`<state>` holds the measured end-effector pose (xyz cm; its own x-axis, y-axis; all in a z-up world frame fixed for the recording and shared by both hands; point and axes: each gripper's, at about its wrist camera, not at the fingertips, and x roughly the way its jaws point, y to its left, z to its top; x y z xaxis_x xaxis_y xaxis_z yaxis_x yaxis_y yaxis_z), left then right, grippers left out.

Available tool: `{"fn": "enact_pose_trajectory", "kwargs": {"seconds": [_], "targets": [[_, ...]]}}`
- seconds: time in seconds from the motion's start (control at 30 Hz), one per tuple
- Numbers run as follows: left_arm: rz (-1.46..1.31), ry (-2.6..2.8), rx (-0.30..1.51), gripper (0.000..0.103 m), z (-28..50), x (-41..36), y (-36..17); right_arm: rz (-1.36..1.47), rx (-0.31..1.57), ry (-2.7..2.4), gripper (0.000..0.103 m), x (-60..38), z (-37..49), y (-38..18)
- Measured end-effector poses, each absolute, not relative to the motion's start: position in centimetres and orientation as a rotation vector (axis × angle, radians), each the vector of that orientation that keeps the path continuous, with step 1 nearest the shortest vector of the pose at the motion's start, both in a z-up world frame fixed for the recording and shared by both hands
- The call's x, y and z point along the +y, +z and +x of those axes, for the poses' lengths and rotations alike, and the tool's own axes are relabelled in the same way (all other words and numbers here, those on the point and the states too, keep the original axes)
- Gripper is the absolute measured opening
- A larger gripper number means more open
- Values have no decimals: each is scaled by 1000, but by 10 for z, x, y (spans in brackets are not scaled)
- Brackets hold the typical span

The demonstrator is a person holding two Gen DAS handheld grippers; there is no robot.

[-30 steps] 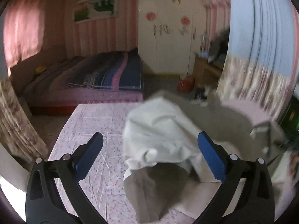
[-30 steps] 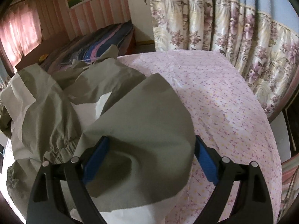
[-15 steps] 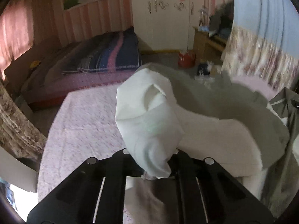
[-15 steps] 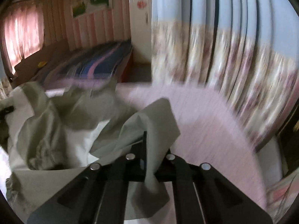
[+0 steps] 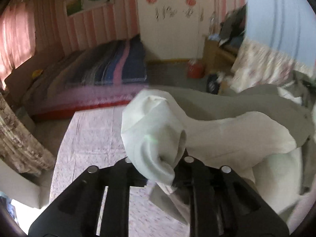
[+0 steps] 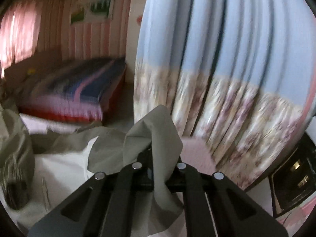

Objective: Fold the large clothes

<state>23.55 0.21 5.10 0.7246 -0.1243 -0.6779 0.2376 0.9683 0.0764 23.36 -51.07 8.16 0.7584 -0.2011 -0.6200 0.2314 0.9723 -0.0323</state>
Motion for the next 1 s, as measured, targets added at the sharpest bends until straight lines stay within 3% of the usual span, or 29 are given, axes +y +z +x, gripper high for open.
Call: {"fn": "enact_pose_trajectory", "kwargs": {"seconds": [0.03,0.07,0.1,0.13,0.23,0.33,0.47,0.67,1.0], "targets": [[179,-181,745,31,244,3,37,48,722,-228,29,-510,240,64],[191,-160,769,37,251,7,22,43,779,-239,39,-508,243,47],[197,-160,786,45,255,11,11,41,801,-252,61,-506,241,35],[200,-164,783,57,252,16,7,40,800,-256,74,-504,237,30],[176,-178,727,89,223,36,14,34,779,-239,76,-496,211,28],[121,-154,680,97,181,63,29,32,706,-262,82,-487,157,47],[90,-127,630,100,101,77,32,121,627,-251,90,-466,65,65],[121,-120,644,100,10,42,-11,185,623,-149,90,-388,-29,35],[13,-84,695,100,-46,12,-54,165,694,-56,90,-284,-71,-8]]}}
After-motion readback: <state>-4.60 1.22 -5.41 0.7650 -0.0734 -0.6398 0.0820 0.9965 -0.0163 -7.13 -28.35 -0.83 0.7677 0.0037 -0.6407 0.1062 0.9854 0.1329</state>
